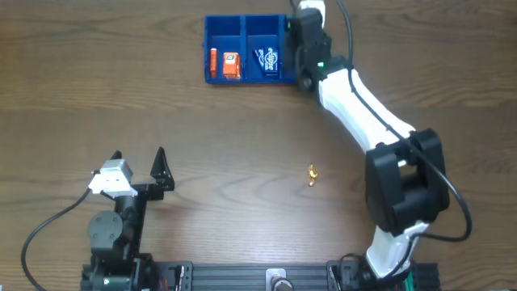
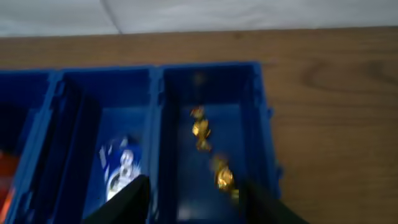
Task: Sort Candies Into Trays
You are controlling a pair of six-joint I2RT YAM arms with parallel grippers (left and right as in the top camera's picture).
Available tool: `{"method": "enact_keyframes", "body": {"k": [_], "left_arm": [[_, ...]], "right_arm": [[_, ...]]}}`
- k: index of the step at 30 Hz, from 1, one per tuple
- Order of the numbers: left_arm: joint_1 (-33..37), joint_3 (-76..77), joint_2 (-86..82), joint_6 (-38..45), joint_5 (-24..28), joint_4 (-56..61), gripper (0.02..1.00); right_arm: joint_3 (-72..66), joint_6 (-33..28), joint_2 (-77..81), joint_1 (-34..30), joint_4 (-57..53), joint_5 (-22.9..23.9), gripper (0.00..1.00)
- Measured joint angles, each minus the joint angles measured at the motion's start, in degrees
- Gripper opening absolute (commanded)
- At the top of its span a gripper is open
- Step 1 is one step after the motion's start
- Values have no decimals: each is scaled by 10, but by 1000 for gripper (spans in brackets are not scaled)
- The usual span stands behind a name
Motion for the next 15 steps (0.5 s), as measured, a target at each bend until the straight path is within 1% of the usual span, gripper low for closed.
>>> {"method": "enact_keyframes", "body": {"k": [2,3,5,7,8,10,12,15], "left_arm": [[0,0,0,0,0,0,998],[0,0,0,0,0,-1,996],[0,0,0,0,0,0,998],[0,0,0,0,0,0,996],[0,0,0,0,0,0,996],[0,0,0,0,0,0,998],[0,0,0,0,0,0,998],[0,0,0,0,0,0,998]], "right_arm": [[-23,4,-24,5,2,1,551],[-57,7,-54,7,-7,-2,553],[-160,18,-172,8,-58,-7,553],[-202,28,-233,8,-96,-15,555],[-239,34,-275,8,-136,-27,555],[-264,44,-284,8,-161,-40,553],[-314,62,-281,9,-195,-70,553],[-352,79,-272,21,-203,-100,555]]}}
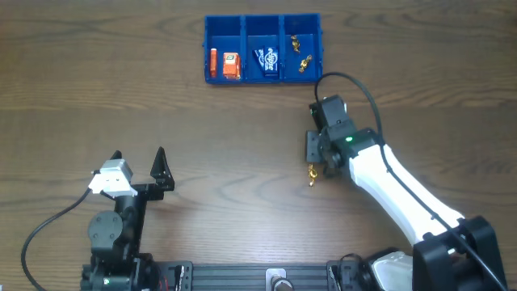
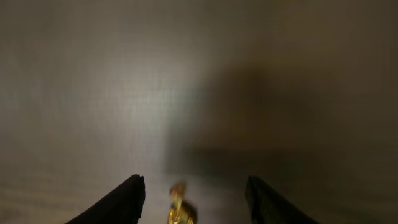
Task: Sort Candies Into Trays
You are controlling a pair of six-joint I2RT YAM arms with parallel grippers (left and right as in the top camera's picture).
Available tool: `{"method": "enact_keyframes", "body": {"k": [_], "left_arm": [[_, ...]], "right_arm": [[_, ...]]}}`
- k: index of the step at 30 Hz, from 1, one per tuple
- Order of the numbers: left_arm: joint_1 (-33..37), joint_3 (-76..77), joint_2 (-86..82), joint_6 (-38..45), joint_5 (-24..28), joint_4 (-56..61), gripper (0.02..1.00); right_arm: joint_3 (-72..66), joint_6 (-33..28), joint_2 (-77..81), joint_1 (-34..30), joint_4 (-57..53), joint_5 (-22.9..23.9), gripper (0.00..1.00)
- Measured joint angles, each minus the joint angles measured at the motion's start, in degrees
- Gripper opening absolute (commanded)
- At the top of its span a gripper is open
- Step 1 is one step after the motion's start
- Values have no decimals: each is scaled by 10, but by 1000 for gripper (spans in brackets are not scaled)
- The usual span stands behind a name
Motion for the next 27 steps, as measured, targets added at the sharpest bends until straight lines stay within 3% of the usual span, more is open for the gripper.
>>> {"method": "enact_keyframes", "body": {"k": [13,19,27], "left_arm": [[0,0,0,0,0,0,998],[0,0,0,0,0,0,998],[0,0,0,0,0,0,998]], "right_arm": [[-10,79,94,51,-36,-19,542],[-10,94,99,52,-33,-11,253],[-9,100,99,52,-31,-5,189]]}}
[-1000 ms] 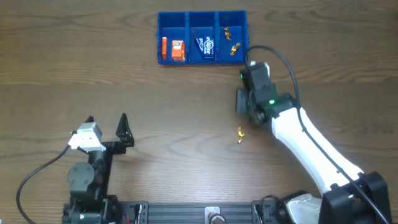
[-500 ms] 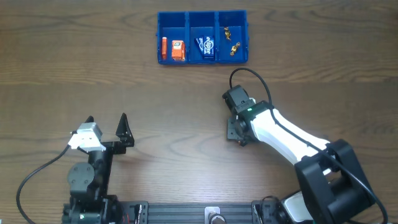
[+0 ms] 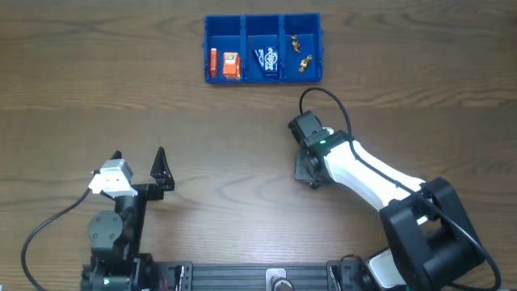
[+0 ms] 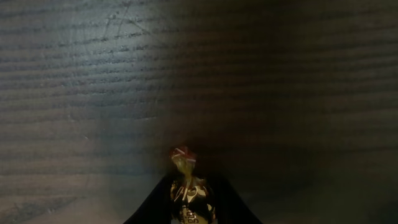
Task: Sort Candies Into Trays
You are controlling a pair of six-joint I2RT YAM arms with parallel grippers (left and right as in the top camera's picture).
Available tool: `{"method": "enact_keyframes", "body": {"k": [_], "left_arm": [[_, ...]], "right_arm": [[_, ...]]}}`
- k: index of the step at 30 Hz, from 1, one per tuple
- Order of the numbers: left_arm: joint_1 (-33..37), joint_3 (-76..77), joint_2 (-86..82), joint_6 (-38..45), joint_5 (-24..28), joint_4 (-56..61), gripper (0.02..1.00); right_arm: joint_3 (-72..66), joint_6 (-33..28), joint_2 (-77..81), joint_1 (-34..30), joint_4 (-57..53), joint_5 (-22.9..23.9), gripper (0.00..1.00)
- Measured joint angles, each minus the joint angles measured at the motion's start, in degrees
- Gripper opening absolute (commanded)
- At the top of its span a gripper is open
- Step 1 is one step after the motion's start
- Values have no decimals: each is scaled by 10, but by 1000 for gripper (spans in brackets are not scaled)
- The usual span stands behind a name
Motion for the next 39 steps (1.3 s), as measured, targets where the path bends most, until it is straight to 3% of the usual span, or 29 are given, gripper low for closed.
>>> {"method": "enact_keyframes", "body": {"k": [5,10,16,25,29,36,39], "left_arm": [[0,0,0,0,0,0,996],[0,0,0,0,0,0,996],[0,0,0,0,0,0,998],[0,0,0,0,0,0,996],[0,0,0,0,0,0,998],[0,0,0,0,0,0,998],[0,0,0,0,0,0,998]], "right_arm": [[56,-12,2,-8,-37,3,183],[303,-77,4,-53,-70,30,178],[502,-160,96,-88,5,71,185],[521,-196,242,-97,116,82,222],[521,-200,254,-98,124,82,329],[521,-204,254,-113,126,80,730],[521,-205,250,-130,89,76,820]]}}
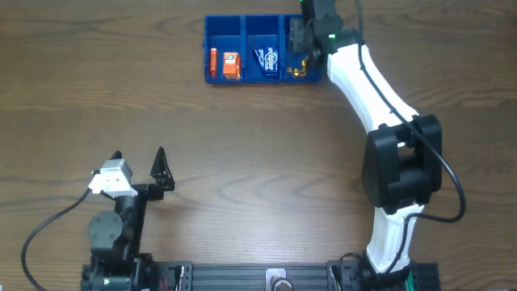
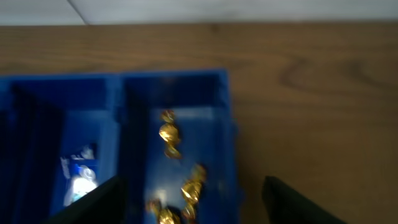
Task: Sort Candies Into Trays
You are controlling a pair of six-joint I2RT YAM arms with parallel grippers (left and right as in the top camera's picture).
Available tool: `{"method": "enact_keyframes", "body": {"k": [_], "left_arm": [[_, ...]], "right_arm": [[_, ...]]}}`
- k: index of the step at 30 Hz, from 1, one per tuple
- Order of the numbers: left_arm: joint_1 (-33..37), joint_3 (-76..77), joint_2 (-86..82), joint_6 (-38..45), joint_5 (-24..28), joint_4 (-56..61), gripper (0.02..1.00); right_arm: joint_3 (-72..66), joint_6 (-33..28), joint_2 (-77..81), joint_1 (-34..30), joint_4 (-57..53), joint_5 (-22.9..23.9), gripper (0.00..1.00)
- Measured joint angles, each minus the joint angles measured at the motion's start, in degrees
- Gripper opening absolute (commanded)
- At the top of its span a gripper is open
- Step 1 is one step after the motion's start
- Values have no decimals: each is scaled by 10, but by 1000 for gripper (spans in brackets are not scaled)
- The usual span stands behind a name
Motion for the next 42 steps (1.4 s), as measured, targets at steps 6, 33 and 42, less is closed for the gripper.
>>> {"method": "enact_keyframes", "body": {"k": [6,33,42], "left_arm": [[0,0,0,0,0,0,998],[0,0,0,0,0,0,998],[0,0,0,0,0,0,998]], "right_arm": [[-27,-12,-165,-77,-49,-4,901],[-822,-105,-1076,-166,205,-125,998],[-896,-127,-1173,-166,223,-158,998]]}}
